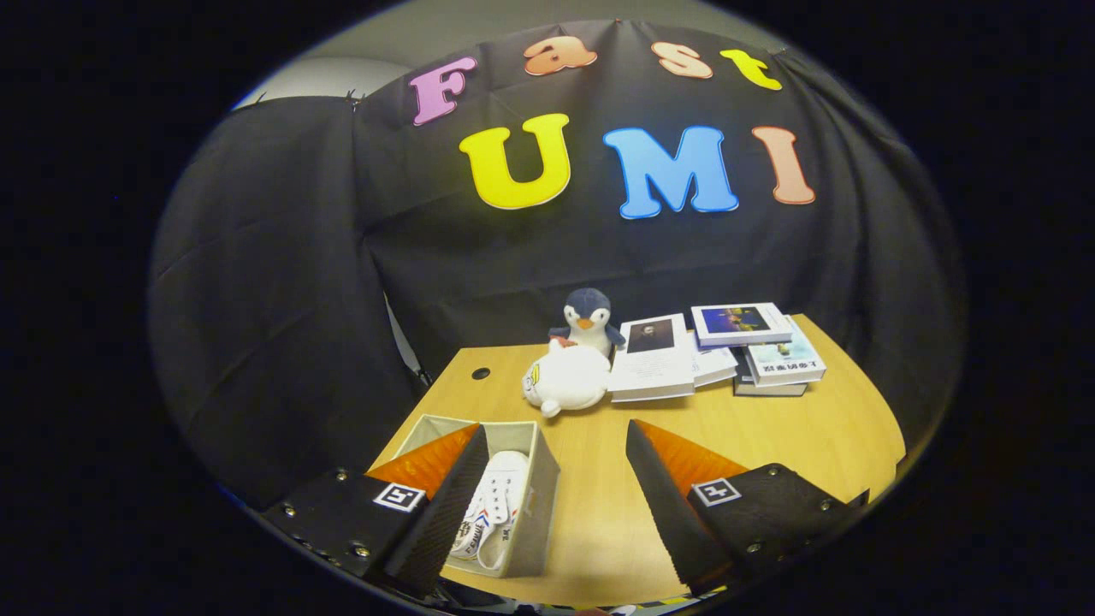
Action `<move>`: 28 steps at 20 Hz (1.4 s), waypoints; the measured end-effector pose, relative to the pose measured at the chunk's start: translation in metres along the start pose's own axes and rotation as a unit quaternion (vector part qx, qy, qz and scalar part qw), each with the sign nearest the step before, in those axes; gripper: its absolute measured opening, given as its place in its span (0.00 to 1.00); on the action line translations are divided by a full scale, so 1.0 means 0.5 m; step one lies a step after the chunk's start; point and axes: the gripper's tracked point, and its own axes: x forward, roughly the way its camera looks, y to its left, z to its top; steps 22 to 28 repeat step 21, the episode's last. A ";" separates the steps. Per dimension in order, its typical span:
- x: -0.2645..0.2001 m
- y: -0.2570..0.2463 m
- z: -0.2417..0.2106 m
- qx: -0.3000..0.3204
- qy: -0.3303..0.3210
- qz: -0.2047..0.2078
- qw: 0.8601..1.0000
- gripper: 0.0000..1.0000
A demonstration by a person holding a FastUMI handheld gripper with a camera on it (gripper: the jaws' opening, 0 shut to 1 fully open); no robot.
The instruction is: Open the storage box then place both shoes into the box .Put the left shoe in first, then the right shoe, with the right side of both shoes facing outward in a uniform manner.
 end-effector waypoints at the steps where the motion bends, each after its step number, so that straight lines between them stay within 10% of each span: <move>1: -0.016 -0.026 0.015 -0.008 -0.012 -0.009 1.000 0.98; 28: -0.169 -0.268 0.163 -0.044 -0.143 -0.068 0.986 0.97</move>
